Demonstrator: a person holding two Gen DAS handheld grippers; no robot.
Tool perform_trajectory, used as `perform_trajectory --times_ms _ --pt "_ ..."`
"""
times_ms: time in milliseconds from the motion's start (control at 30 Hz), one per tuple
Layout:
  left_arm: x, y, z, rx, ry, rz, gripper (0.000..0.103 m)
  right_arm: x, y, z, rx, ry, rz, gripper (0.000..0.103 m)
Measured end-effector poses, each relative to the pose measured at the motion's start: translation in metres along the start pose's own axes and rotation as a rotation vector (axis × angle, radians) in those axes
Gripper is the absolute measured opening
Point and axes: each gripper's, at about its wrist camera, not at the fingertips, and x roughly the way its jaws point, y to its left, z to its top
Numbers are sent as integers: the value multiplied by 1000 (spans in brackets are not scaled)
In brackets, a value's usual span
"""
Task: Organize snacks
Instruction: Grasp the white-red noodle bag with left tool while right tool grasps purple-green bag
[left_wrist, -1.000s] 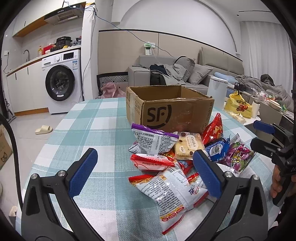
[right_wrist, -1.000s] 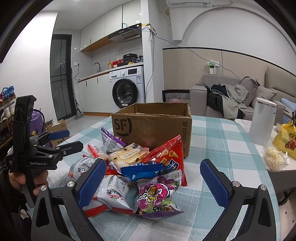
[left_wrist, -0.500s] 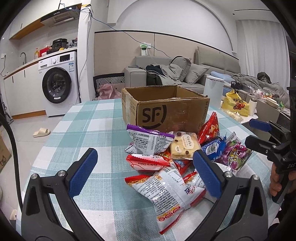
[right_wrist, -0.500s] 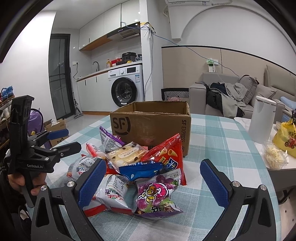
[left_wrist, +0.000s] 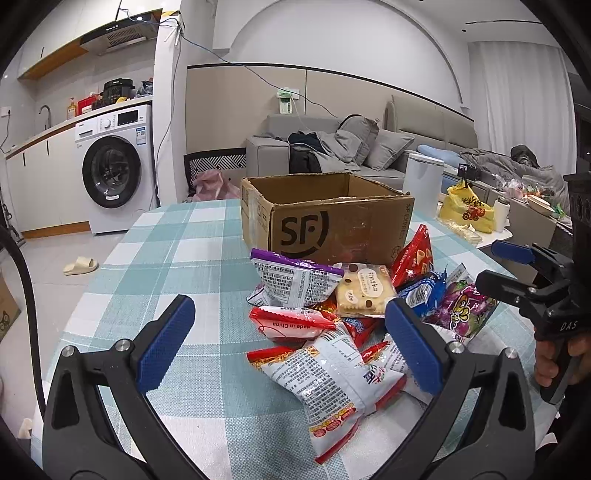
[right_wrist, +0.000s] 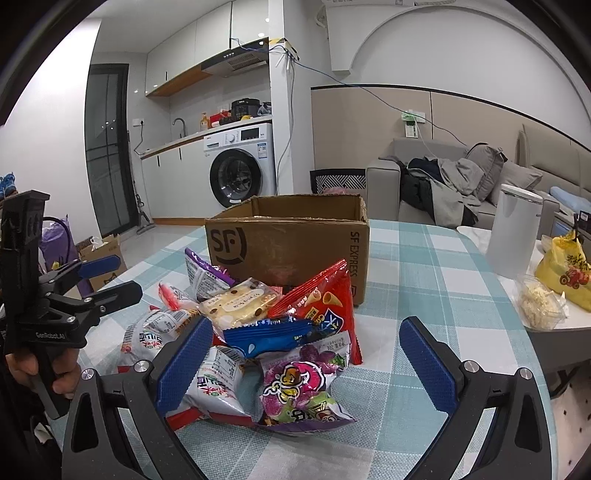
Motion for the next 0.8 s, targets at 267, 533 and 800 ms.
perform_trajectory --times_ms 267,533,800 --pt "12 0 -6 -8 121 -45 103 11 -5 -5 41 108 14 103" --pt "30 2 -17 -42 243 -58 103 29 -24 -12 134 222 3 103" --pt "44 5 -21 -100 325 -99 103 41 -29 -18 181 283 45 102"
